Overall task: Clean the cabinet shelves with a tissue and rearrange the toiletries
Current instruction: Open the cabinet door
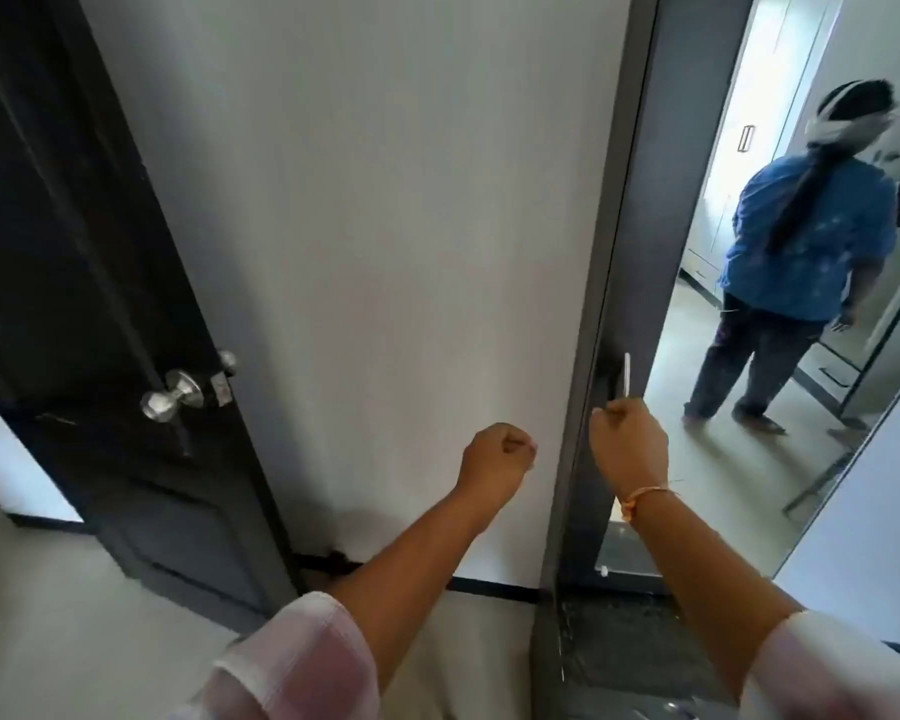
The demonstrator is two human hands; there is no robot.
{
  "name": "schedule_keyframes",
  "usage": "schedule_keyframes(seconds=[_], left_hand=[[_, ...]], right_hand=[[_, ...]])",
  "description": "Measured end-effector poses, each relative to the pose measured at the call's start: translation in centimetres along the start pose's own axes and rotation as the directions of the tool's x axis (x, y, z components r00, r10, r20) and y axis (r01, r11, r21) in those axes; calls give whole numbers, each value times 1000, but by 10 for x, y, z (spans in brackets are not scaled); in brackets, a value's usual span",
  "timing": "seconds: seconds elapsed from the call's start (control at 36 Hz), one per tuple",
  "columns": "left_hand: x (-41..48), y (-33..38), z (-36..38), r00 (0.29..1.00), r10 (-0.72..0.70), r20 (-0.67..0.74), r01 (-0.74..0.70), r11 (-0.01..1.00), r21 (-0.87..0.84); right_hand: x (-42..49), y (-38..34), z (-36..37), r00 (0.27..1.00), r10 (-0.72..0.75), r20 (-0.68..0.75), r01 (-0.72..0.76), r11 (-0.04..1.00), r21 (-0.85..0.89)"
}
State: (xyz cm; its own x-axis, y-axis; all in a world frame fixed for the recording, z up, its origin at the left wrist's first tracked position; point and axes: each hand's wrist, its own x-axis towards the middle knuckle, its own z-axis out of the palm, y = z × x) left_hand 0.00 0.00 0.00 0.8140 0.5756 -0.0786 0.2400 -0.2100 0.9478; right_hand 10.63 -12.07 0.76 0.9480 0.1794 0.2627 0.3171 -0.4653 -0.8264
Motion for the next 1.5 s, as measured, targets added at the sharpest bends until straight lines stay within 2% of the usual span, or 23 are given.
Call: schedule_keyframes(seconds=[0.14,0.19,0.31,0.42,0.5,0.67,0.81,0.94,1.06,1.17,1.39,1.44,1.5], left_hand=[[15,11,22,1000,3,7,-3,1000,29],[19,16,28,1000,12,20,-13,1000,23],[26,23,37,998,60,18,-60,997,40],[30,29,46,996,78,30,-80,995,57],[29,30,51,995,72,67,-73,997,7],[18,25,62,977,132,166,-137,990,22],[4,24,74,938,227,262,-256,963,81],[-20,17,77,913,257,316,-269,963,-6],[-46,12,80,876,270,400,-279,960,-37],[-71,8,90,827,300,475,-309,949,-61],[-108,6,105,670,351,654,-373,921,-113],[-114,4,109,624,372,687,-426,899,-100],[-118,0,114,623,395,675,-481,874,-68]], right_hand=[[24,-5,-10,987,-29,-161,24,999,-28],[31,-3,-11,987,-41,-155,36,999,-34],[40,1,-10,998,-22,-55,23,1000,21],[40,4,-11,999,-34,-30,34,999,7],[34,4,-13,999,-35,-21,34,999,-11],[9,10,-22,994,-77,-74,74,996,-46],[-15,16,-38,982,-130,-136,119,989,-85],[-41,22,-52,974,-94,-204,63,986,-155],[-68,27,-68,952,-89,-292,32,981,-193],[-94,34,-90,927,-98,-362,-19,952,-305],[-135,43,-125,892,-178,-415,-34,890,-455],[-142,44,-132,889,-169,-425,-58,881,-470],[-148,45,-140,884,-163,-439,-75,876,-476]])
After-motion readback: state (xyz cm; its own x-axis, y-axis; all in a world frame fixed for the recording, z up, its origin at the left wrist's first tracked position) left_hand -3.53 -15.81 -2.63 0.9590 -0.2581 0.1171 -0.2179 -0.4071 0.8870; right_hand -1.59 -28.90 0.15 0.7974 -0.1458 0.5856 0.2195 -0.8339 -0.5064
